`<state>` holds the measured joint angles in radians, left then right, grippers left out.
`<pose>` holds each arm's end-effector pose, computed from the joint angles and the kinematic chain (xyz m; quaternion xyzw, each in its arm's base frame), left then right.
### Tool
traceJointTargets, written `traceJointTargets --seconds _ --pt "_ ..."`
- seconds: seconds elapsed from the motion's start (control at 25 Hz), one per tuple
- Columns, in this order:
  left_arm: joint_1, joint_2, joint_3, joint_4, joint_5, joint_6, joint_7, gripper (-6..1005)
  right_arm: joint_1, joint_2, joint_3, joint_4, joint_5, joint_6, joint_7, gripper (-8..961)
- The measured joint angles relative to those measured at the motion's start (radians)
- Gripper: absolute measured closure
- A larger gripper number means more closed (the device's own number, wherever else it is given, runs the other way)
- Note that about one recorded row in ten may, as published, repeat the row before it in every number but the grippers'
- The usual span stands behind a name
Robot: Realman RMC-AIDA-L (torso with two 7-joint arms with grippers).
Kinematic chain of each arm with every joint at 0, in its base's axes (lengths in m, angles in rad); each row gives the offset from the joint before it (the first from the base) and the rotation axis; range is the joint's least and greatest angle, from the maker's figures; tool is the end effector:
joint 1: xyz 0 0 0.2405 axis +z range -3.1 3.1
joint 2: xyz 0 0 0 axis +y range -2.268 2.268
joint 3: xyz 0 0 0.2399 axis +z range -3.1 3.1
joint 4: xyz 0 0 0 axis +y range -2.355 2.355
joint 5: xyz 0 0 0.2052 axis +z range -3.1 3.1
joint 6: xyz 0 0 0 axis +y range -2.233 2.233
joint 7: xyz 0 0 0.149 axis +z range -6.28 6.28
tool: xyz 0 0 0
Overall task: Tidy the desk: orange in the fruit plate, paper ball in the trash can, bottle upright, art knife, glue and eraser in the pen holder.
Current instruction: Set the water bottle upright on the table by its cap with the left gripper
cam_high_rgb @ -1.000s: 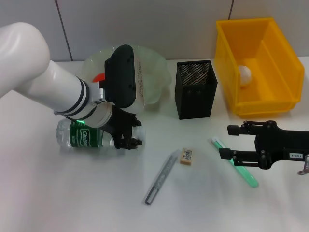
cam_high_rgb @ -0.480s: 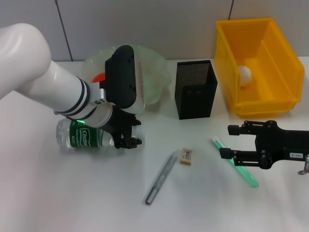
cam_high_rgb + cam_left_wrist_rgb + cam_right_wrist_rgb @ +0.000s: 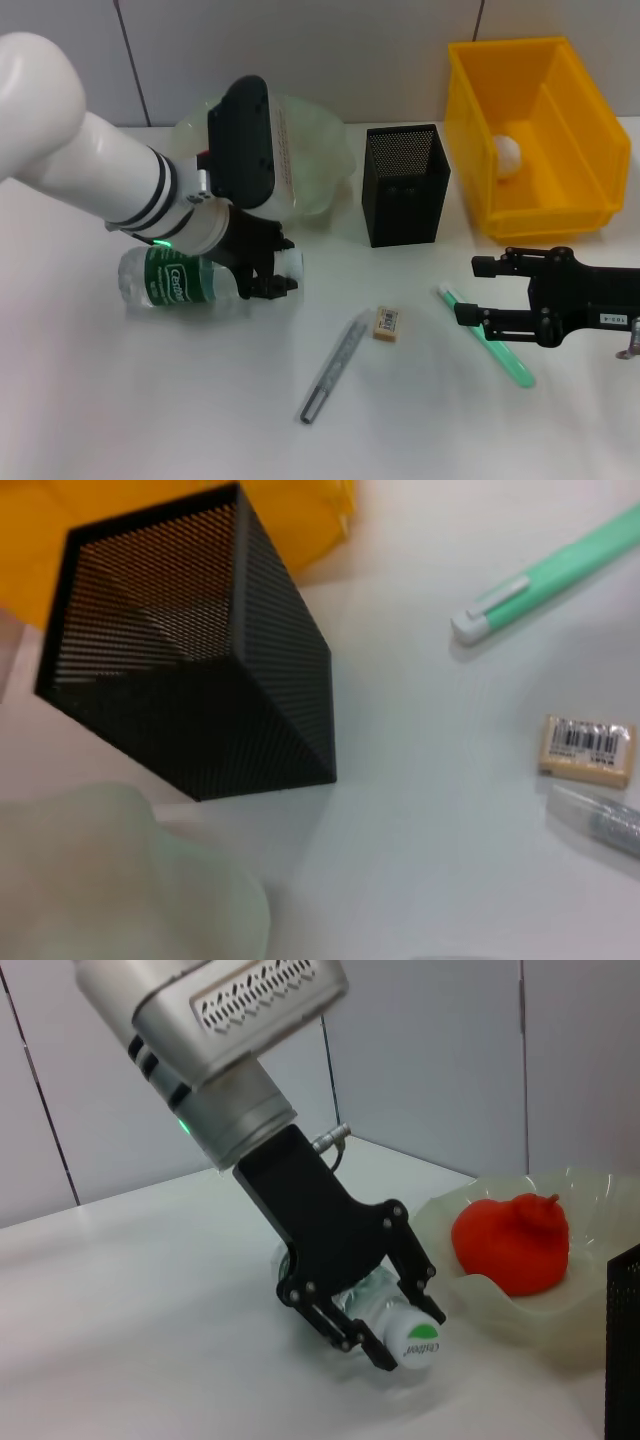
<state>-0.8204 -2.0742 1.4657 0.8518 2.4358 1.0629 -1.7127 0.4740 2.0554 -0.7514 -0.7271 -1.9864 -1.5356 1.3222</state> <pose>-0.1634 0.3978 -0.0598 -0.9711 0.0713 0.1713 0.1501 0.2593 0.3178 0.0160 -0.9508 0.1747 0.2020 0.1567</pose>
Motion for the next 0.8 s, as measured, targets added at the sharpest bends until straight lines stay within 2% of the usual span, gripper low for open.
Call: traceJointTargets --seconds 0.24,0.56,0.6,0.8 --pt "0.053 0.005 -0.054 0.134 -0.003 0.080 -0.050 550 0.000 0.000 0.000 0.000 0.000 0.000 0.000 261" --pt "0.058 0.007 -0.187 0.178 -0.034 0.203 -0.052 550 0.000 0.002 0.000 0.000 0.000 -0.001 -0.001 262" --pt "0.059 0.009 -0.258 0.190 -0.052 0.259 -0.046 550 0.000 0.003 0.000 0.000 0.000 -0.001 -0.002 262" --pt "0.059 0.012 -0.363 0.199 -0.066 0.314 -0.038 549 0.002 0.003 0.000 0.000 0.000 -0.004 -0.004 263"
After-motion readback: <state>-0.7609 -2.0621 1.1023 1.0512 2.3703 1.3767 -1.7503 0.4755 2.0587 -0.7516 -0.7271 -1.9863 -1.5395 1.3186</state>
